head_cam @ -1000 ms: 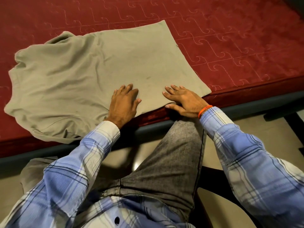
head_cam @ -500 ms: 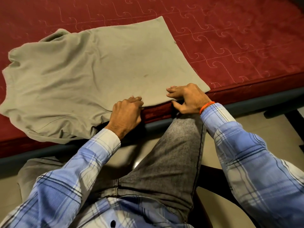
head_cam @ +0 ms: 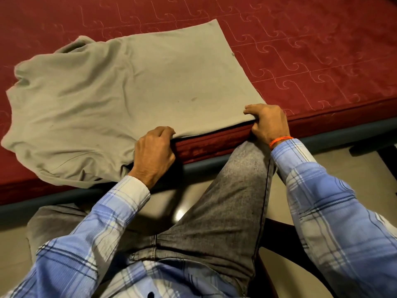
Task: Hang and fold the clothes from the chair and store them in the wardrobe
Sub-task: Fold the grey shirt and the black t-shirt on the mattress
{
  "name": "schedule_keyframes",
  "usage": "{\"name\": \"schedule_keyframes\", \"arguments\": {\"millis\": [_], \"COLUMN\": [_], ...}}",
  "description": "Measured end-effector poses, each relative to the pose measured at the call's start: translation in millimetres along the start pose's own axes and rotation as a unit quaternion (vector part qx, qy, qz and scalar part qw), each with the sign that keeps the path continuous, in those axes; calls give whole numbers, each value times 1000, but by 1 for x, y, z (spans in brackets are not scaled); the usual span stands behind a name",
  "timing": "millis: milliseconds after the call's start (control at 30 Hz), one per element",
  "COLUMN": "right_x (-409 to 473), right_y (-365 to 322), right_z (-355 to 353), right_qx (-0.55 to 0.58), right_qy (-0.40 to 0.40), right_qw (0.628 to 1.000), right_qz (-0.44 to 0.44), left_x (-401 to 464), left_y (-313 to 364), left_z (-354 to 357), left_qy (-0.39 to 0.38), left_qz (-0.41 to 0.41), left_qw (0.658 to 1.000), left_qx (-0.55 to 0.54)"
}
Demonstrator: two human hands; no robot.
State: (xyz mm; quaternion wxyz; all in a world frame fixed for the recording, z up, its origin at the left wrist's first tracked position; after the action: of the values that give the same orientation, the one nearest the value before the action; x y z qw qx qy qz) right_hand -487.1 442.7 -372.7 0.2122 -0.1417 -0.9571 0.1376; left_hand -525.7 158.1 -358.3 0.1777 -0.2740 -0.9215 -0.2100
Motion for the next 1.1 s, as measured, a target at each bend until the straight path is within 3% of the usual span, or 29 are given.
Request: {"name": "schedule_keyframes", "arguments": {"millis": [200, 400, 567, 667, 933, 1033, 1100], "right_x": [4, 42, 86, 107, 128, 132, 130], "right_y": [26, 26, 35, 34, 32, 11, -21], "right_z": [-14, -27, -4, 18, 45, 39, 38], "right_qx": [41, 151, 157, 137, 21, -125, -183], "right_qy": [42, 105, 107, 91, 61, 89, 129], "right_qw": [996, 972, 958, 959, 968, 977, 973], "right_qz": [72, 143, 215, 230, 242, 151, 59], "left_x": [1, 32, 72, 90, 111, 117, 118], "left_y": [-33, -63, -106, -119, -124, -100, -73], "left_z": [-21, -29, -4, 9, 22, 21, 25], "left_qy": [36, 77, 27, 11, 8, 47, 76], "left_qz": [-47, -144, -257, -280, -257, -143, -62], "left_qw": [998, 986, 966, 960, 963, 981, 992], "left_qx": [-27, -32, 18, 17, 86, 123, 76]}}
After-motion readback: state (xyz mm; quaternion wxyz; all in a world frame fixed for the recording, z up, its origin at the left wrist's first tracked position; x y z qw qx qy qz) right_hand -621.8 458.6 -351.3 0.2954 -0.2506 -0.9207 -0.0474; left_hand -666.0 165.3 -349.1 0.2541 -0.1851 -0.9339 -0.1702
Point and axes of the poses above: each hand's wrist, its own x-axis towards the middle knuckle, its own z-axis out of the palm, y = z × x, the point moved 10 cm from there along x, towards the middle knuckle, and after that the axes turned 13 degrees about y, right-handed, at the moved point
